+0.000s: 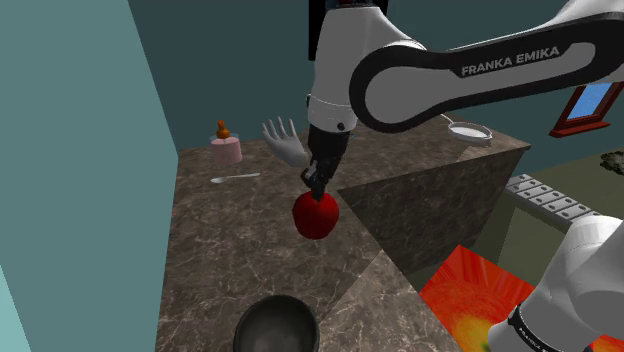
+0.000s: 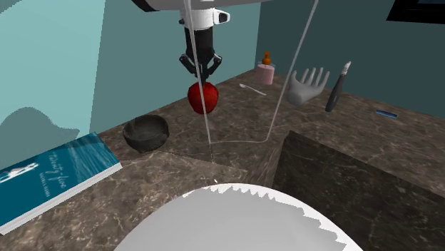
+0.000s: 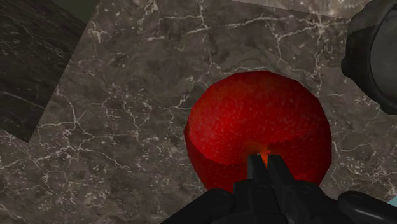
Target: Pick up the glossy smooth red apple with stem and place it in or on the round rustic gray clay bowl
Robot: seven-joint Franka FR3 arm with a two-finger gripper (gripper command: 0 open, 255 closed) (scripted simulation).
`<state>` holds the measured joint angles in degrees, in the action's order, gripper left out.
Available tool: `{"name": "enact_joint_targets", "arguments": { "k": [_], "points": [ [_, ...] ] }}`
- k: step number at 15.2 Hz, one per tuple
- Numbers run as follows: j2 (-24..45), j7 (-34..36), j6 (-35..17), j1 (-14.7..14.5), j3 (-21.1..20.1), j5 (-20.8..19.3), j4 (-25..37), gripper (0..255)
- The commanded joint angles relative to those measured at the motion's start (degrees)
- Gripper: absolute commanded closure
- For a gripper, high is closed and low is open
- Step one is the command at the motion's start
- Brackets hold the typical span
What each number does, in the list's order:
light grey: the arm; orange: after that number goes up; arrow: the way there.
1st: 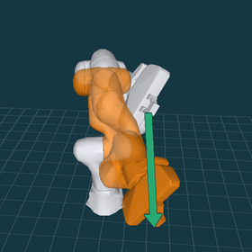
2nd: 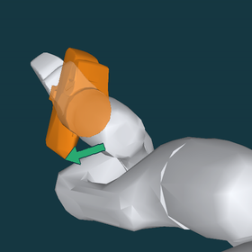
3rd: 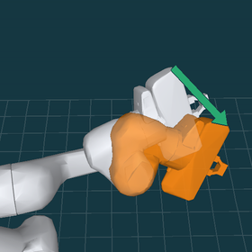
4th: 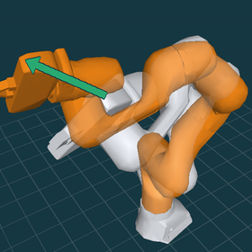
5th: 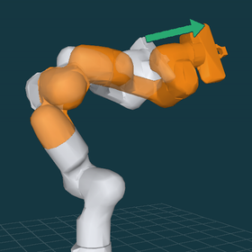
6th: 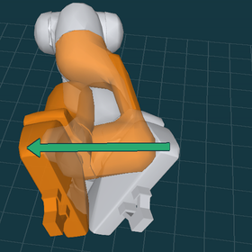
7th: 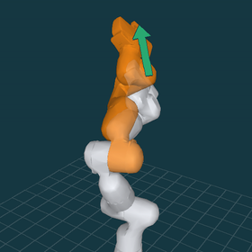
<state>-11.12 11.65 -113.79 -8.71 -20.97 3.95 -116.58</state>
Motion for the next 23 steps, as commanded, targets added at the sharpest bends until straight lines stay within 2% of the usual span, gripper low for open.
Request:
{"name": "enact_joint_targets", "arguments": {
  "k": [1, 5, 14, 19, 23],
  "points": [
    [-0.14, -0.12, 1.59, 0.07, 0.14, 0.01, 1.44, 255],
    [-0.21, -0.11, 4.3, 0.14, 0.26, -0.03, 4.08, 255],
    [2.63, 12.82, 9.93, -4.29, -7.47, -1.76, 12.64, 255],
    [6.96, 20.81, 13.62, -7.03, -12.18, -4.54, 20.01, 255],
    [12.31, 27.82, 17.28, -10.17, -16.0, -8.37, 27.7, 255]
  ]
}}
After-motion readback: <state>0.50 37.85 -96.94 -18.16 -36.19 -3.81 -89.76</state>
